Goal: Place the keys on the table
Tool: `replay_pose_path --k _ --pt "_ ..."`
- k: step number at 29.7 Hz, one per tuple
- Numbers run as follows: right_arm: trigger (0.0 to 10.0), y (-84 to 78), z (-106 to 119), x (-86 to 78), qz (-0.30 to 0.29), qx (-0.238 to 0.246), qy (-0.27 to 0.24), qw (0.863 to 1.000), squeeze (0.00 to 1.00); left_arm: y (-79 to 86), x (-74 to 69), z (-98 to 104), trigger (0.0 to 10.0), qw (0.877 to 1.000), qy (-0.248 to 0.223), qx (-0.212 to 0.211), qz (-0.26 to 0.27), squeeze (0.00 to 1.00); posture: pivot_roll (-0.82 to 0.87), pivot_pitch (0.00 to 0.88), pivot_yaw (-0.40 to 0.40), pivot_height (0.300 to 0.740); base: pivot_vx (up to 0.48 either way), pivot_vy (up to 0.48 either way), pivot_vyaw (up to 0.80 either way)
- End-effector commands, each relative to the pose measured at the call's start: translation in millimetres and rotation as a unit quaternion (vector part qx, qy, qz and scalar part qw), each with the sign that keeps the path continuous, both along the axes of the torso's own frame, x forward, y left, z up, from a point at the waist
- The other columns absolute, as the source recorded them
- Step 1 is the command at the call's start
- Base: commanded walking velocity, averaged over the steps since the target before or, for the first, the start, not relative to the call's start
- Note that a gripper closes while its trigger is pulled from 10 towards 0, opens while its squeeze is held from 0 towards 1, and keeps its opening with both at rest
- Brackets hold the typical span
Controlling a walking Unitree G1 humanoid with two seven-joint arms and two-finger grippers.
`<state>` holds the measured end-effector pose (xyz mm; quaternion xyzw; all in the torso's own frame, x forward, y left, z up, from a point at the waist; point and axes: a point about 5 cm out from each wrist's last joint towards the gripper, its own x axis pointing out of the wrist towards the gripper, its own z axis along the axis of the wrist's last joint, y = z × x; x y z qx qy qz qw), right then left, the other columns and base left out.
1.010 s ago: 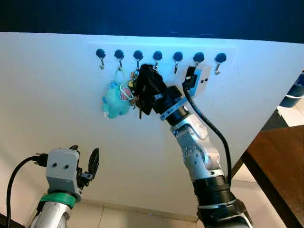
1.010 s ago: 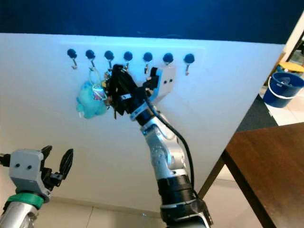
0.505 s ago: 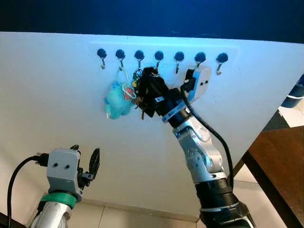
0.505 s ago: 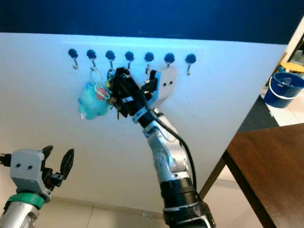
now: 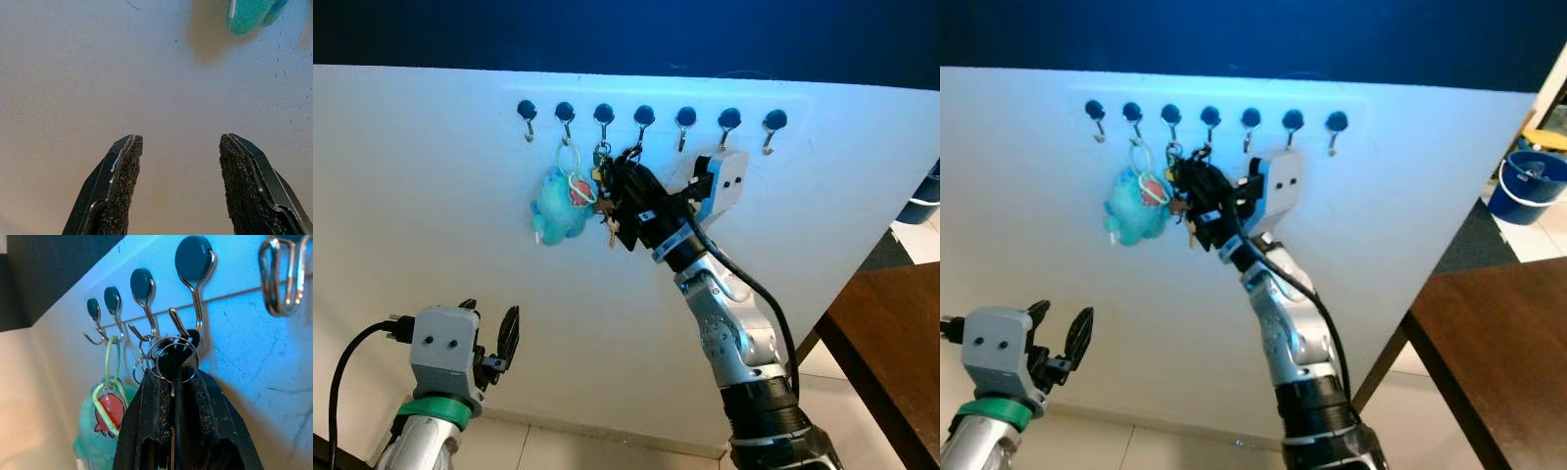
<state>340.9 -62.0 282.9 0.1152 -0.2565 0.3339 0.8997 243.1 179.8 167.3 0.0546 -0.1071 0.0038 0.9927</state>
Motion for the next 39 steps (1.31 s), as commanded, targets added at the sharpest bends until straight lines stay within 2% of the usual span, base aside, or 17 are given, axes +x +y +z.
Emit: replay_pose_path --k 1,9,10,14,15,16,17,39 --pt "10.0 1.9 -5.3 -1.8 0.004 -0.009 0.009 1.000 0.00 1.7 -3.0 -0.7 10.0 1.000 0.006 0.006 0.002 0.00 -0.12 0.123 0.107 0.740 0.000 0.000 0.00" --pt "10.0 -3.7 -9.7 -2.4 -0.001 -0.008 0.017 1.000 0.00 1.4 -2.6 -0.1 10.0 1.000 0.006 0.007 0.000 0.00 -0.12 0.125 0.109 0.740 0.000 0.000 0.00" --pt "10.0 -4.2 -9.7 -2.4 -0.001 -0.005 0.018 1.000 1.00 1.3 -2.5 0.0 10.0 1.000 0.006 0.007 0.000 0.00 -0.12 0.125 0.109 0.740 0.000 0.000 0.00" --pt "10.0 -4.8 -9.7 -2.3 -0.003 -0.004 0.018 1.000 1.00 1.2 -2.4 0.1 10.0 1.000 0.006 0.007 -0.001 0.00 -0.12 0.125 0.109 0.740 0.000 0.000 0.00" --pt "10.0 -4.9 -9.8 -2.1 -0.006 -0.007 0.018 1.000 0.53 1.1 -2.3 0.2 10.0 1.000 0.006 0.007 -0.001 0.00 -0.12 0.125 0.109 0.740 0.000 0.000 0.00" --pt "10.0 -5.0 -9.9 -1.9 -0.007 -0.009 0.017 1.000 0.53 1.1 -2.3 0.2 10.0 1.000 0.006 0.007 -0.001 0.00 -0.12 0.125 0.109 0.740 0.000 0.000 0.00" --pt "10.0 -4.8 -10.1 -1.8 -0.009 -0.012 0.017 1.000 0.00 1.0 -2.3 0.2 10.0 1.000 0.006 0.008 -0.001 0.00 -0.12 0.125 0.109 0.740 0.000 0.000 0.00" --pt "10.0 -6.9 -18.7 -4.2 -0.013 -0.016 0.030 0.999 0.00 1.2 -3.4 -0.3 10.0 1.000 0.007 0.008 0.000 0.00 -0.12 0.124 0.106 0.740 0.000 0.000 0.00"
